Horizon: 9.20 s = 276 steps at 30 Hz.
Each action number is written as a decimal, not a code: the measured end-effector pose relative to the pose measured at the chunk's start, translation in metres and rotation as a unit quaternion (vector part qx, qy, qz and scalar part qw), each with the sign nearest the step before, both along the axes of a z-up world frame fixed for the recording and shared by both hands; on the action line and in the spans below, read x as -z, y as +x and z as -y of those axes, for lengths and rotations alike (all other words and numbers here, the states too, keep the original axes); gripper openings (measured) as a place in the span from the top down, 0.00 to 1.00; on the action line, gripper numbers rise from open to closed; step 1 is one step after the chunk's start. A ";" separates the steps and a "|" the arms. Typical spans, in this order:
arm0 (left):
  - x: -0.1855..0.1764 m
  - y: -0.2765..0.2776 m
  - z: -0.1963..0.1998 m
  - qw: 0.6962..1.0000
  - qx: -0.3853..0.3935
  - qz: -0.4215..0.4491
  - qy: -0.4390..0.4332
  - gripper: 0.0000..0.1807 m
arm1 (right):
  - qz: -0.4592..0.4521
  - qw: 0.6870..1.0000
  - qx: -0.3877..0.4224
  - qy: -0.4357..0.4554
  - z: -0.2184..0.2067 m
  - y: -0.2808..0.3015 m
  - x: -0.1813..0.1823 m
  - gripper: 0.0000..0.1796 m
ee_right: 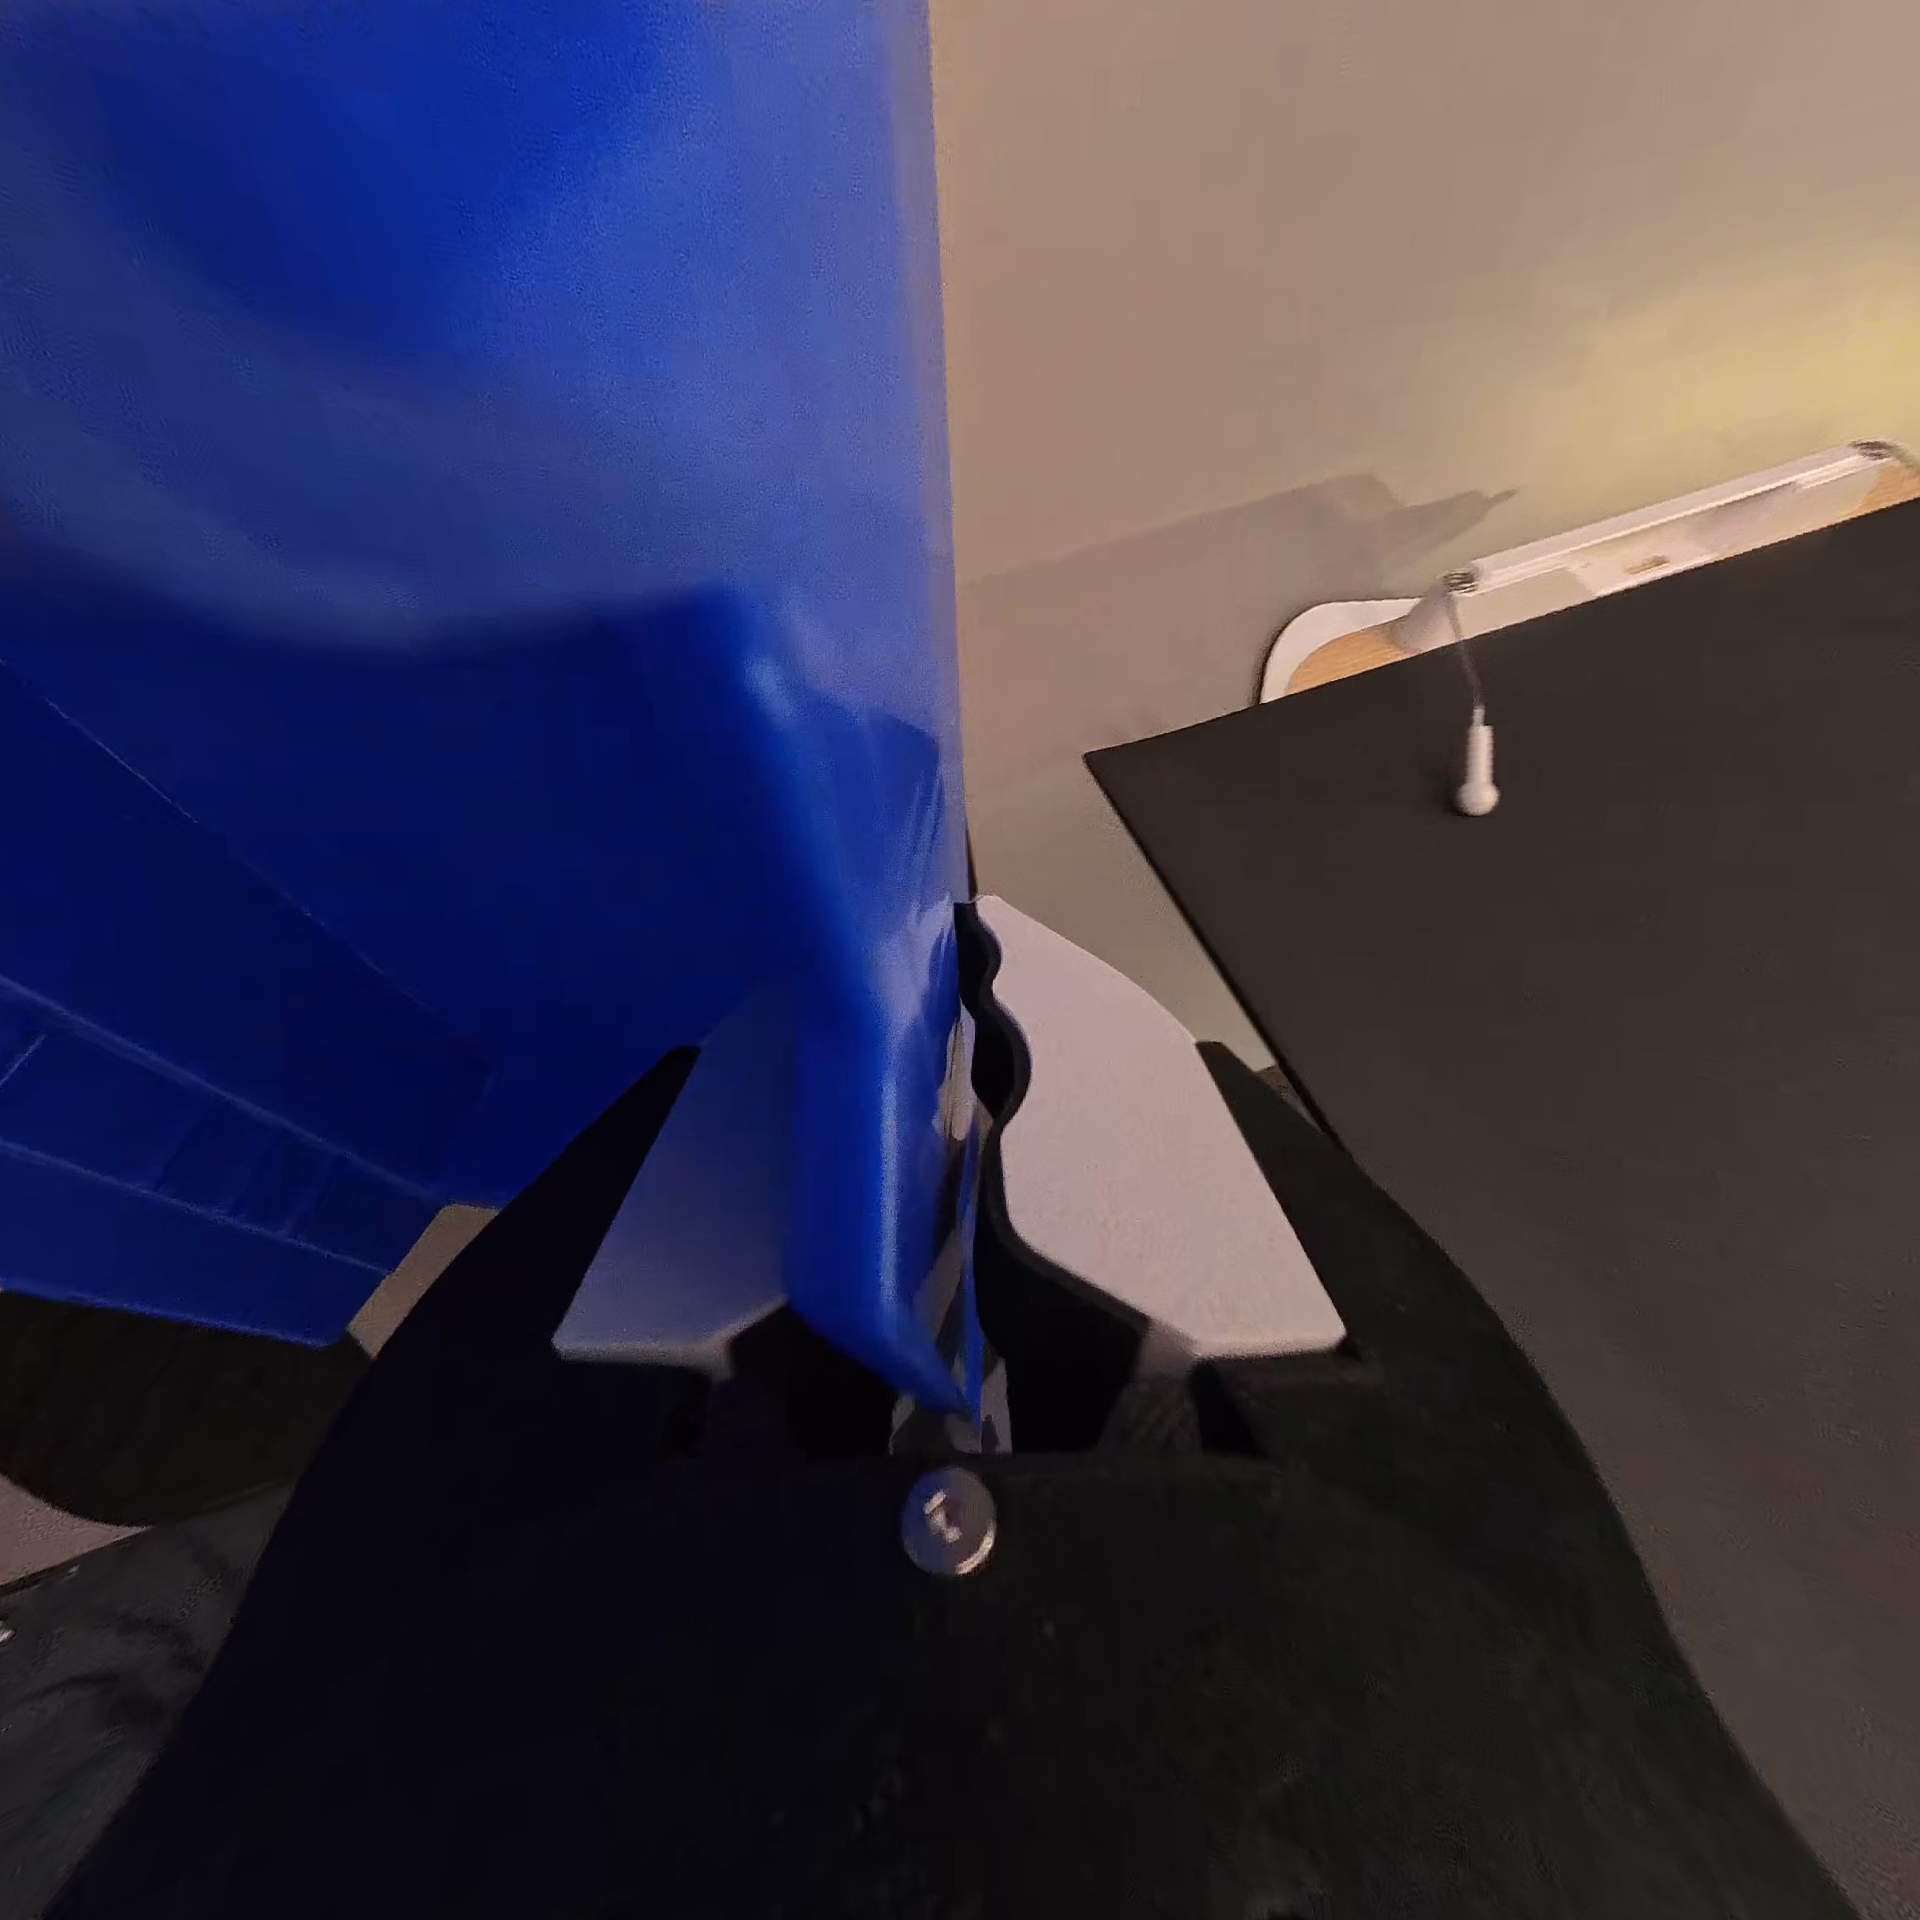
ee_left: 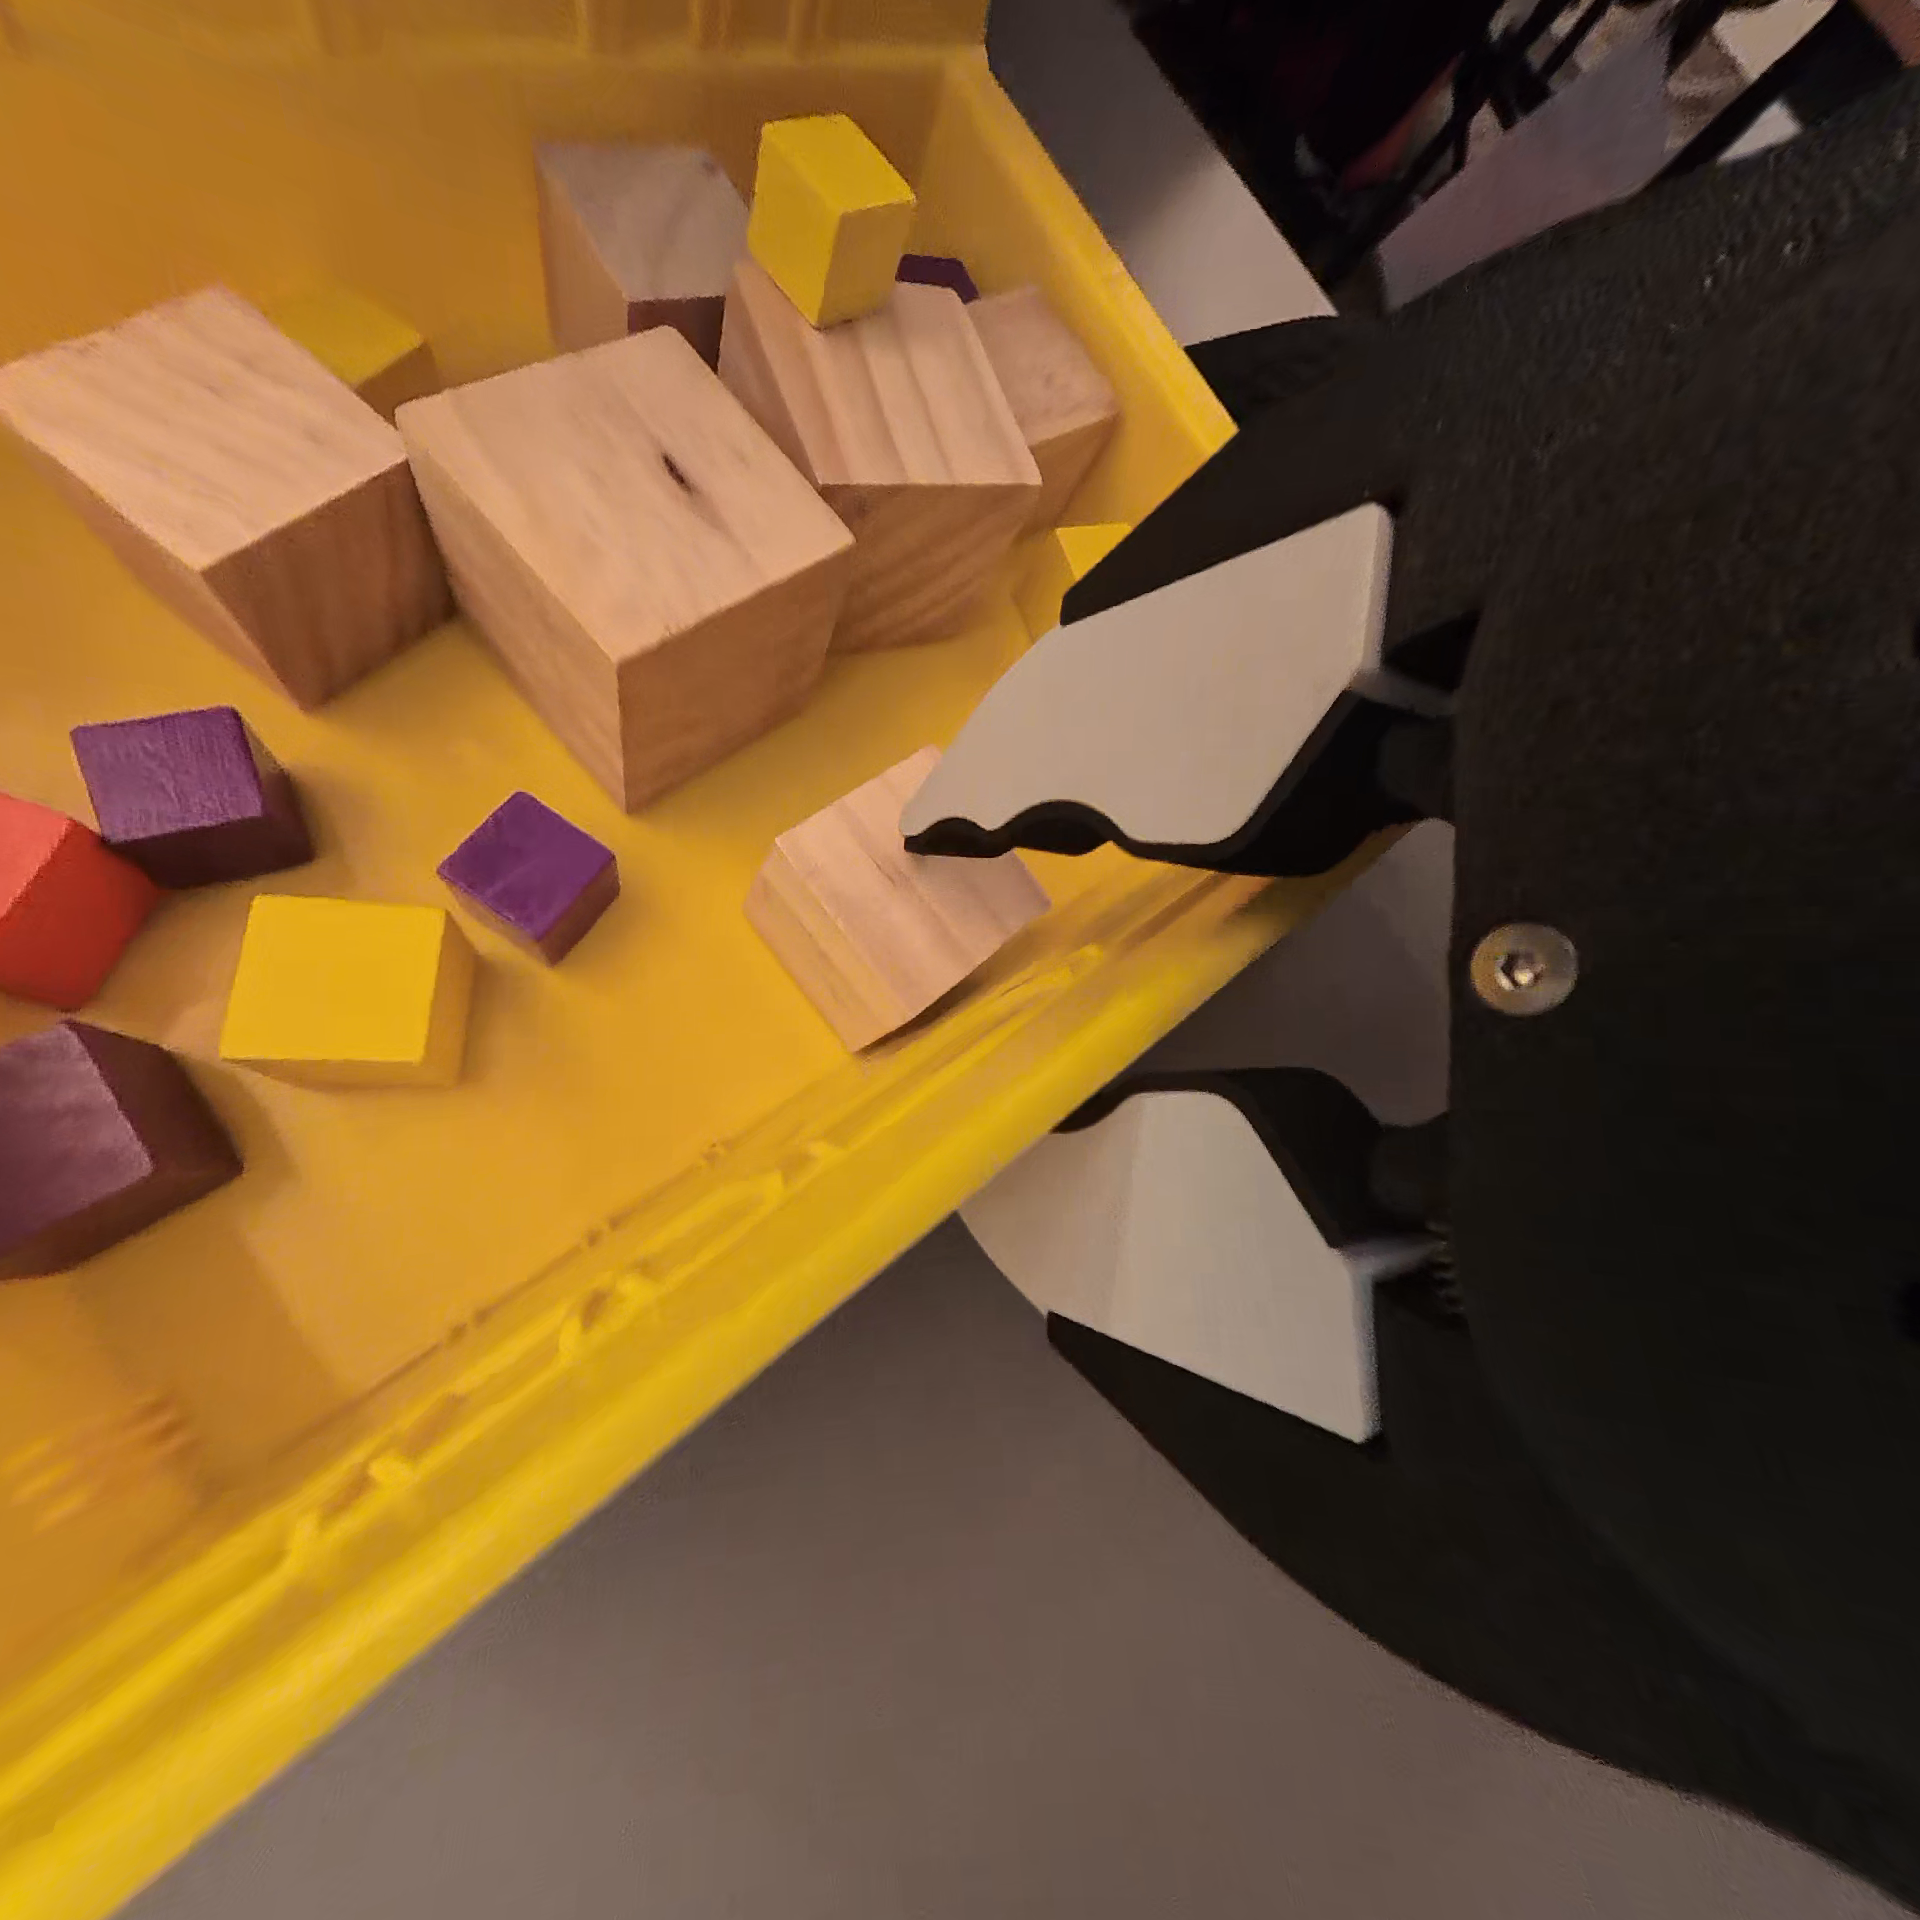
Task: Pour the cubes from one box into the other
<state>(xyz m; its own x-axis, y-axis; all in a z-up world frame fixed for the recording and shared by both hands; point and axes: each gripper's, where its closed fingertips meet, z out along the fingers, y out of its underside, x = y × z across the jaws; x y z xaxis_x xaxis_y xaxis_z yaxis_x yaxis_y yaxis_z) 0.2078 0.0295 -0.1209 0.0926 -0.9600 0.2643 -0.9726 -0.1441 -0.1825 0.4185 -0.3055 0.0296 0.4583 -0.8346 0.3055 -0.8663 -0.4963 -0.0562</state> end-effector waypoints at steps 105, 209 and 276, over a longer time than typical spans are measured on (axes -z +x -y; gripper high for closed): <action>-0.199 -0.357 -0.396 0.730 -0.162 0.579 0.324 0.64 | 0.385 0.630 -0.399 0.545 -0.358 -0.209 -0.081 0.60; -0.180 0.077 -0.072 0.990 0.044 0.078 0.111 0.97 | -0.012 0.962 -0.057 0.267 -0.225 -0.087 -0.016 0.97; -0.241 0.110 -0.062 0.876 -0.010 0.471 0.103 0.98 | 0.381 0.886 -0.143 0.222 -0.214 -0.064 -0.110 0.97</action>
